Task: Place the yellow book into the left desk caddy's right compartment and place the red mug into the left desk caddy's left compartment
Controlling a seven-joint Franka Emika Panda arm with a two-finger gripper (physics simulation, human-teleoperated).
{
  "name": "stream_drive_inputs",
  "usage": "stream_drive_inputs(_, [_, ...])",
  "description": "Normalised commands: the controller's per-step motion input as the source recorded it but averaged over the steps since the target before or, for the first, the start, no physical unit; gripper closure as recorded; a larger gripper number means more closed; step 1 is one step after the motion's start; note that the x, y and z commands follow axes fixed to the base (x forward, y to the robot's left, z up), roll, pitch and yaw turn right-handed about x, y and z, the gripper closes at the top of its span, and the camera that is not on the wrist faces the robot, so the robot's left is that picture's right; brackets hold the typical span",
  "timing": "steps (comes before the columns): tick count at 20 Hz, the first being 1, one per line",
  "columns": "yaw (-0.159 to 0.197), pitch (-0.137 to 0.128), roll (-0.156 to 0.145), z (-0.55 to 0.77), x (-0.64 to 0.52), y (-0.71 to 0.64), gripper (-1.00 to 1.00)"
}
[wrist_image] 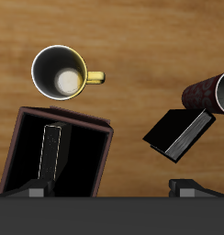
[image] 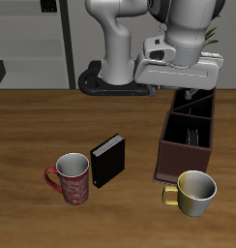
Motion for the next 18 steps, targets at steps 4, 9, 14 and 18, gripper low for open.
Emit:
stream_drive_inputs(4, [-0.026, -0.049, -0.048, 0.24, 0.04, -0.55, -1.00])
stream_drive_inputs(9, [-0.008, -0.045, -0.061, 0.21, 0.02, -0.69, -1.00])
stream_drive_inputs(14, [-0.015, -0.033, -0.059, 0.15, 0.05, -0.73, -1.00])
stream_drive_inputs(18, [-0.018, -0.028, -0.035, 0.09, 0.03, -0.39, -1.00])
